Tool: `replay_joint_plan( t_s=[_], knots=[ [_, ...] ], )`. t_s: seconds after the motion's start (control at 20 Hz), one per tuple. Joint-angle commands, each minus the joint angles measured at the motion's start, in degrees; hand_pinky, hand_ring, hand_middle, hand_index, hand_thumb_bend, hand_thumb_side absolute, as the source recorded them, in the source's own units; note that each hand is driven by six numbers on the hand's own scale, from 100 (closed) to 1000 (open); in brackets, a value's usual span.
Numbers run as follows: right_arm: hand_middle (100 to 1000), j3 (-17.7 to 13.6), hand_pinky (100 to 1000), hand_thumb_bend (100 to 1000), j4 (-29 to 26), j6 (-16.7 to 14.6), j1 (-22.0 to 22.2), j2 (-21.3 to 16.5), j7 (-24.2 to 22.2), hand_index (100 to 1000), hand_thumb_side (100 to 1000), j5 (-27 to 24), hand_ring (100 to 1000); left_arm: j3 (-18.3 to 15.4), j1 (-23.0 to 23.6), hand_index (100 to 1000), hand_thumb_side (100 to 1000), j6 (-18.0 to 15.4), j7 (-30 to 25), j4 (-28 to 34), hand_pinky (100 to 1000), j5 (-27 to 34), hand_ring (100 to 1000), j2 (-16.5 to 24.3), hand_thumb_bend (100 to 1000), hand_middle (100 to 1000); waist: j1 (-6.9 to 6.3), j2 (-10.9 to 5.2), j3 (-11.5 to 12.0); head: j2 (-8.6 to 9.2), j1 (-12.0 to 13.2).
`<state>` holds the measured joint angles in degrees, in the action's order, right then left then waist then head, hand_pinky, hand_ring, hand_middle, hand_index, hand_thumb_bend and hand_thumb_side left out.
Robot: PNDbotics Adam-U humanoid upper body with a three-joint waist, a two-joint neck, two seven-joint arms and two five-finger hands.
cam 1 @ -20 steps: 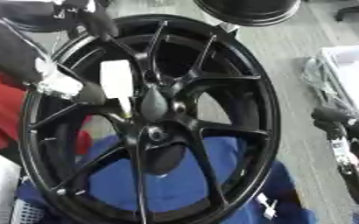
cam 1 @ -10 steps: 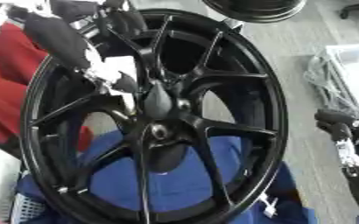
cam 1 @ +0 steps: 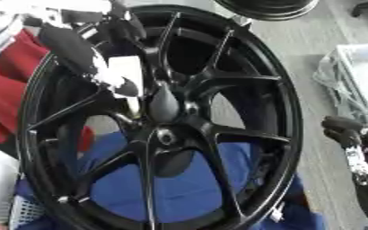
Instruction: Pull the pin out of the wheel hub.
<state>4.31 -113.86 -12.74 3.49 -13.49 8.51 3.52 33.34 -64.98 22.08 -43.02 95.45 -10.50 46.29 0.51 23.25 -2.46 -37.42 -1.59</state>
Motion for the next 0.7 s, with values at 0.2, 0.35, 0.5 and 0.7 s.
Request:
replay_joint_plan(
  t_s=[0.2, 0.35, 0.5, 0.7],
  knots=[
    [763, 0.33, 852, 100, -0.73, 0.89, -0.52, 0.40, 0.47, 749, 710, 0.89, 829, -0.42, -0.61, 850, 398, 0.65, -2.46, 0.37, 801, 0.23, 868, 0.86, 659, 779, 0.11, -0.45, -0.13, 2.02, -0.60],
    [763, 0.43, 852, 100, -0.73, 1.14, -0.64, 0.58, 0.55, 749, 710, 1.04, 829, -0.60, -0.50, 842, 375, 0.45, -3.45, 0.64, 798, 0.28, 855, 1.05, 647, 762, 0.09, -0.30, -0.17, 2.73, -0.90],
    [764, 0.47, 851, 100, -0.73, 1.26, -0.67, 0.67, 0.60, 748, 713, 1.07, 829, -0.82, -0.45, 829, 361, 0.05, -4.51, 0.88, 791, 0.30, 838, 1.11, 632, 739, 0.08, -0.28, -0.19, 3.13, -1.16],
    [764, 0.50, 851, 100, -0.73, 1.74, -0.65, 0.86, 0.58, 748, 720, 1.02, 829, -1.06, -0.59, 792, 341, -0.22, -4.72, 1.36, 773, 0.63, 795, 1.07, 610, 672, 0.07, -0.36, -0.19, 3.24, -1.10]
  ],
)
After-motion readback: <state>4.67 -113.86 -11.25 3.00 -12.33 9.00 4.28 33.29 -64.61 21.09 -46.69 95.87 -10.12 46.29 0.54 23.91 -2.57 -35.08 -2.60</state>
